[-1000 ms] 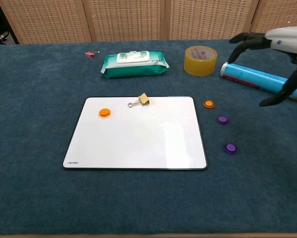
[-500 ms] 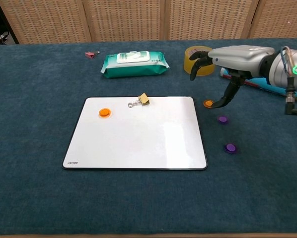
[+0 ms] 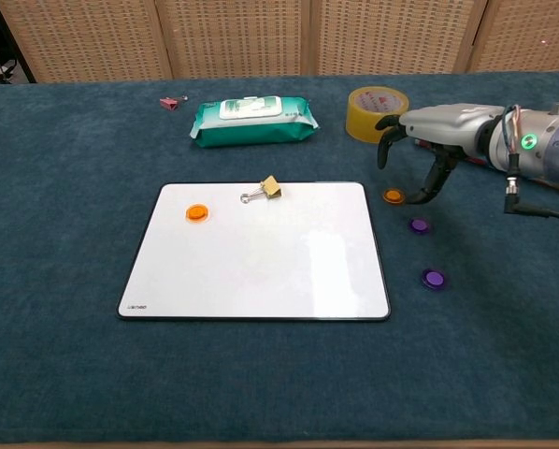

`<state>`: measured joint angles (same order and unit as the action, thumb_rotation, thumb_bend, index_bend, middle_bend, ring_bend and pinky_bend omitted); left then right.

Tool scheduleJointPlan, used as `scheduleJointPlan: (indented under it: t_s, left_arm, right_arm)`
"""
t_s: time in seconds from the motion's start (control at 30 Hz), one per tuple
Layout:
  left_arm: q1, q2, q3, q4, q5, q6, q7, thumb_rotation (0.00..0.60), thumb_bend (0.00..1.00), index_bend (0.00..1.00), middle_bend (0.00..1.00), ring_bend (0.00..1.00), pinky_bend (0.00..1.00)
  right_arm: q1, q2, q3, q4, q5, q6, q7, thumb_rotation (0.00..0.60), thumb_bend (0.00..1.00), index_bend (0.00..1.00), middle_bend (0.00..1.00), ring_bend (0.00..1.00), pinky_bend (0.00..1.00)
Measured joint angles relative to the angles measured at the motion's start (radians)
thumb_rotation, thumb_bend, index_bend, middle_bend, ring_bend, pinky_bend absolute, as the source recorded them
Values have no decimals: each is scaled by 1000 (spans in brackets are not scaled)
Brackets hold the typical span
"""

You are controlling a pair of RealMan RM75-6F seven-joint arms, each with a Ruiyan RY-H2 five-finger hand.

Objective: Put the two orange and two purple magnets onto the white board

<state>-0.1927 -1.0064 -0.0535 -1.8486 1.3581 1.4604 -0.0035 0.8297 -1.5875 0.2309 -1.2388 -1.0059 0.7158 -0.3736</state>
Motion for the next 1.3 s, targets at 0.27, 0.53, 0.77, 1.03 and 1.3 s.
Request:
scheduleJointPlan:
  t_s: [0.27,0.53,0.77,1.03,1.3]
  left_arm:
    - [7,1,-7,-2,5,-5,0,600,198,12,0,0,0]
    - [14,4,-17,-4,1,-11,1,600,198,15,0,0,0]
    - [18,8,-24,-4,0,-18,-6,600,198,15,0,0,0]
    - [22,10,-28,-5,2,-25,-10,600,198,15,0,0,0]
    - [24,13,-35,-4,-2,-30,-15,600,197,15,0,0,0]
  right_arm:
    - [11,-26,-6,45,17,-6,27,600,275,325,0,0,0]
    - [31,-64,-7,100,34,-21,55,600,282,352,0,0,0]
    - [35,-74,-14,124,42,-24,74,600,287,367,0,0,0]
    - [44,-81,-22,136,49,-35,77,600,332,383,0,0,0]
    - [49,-96,-26,154,61,-38,77,600,332,384,0,0,0]
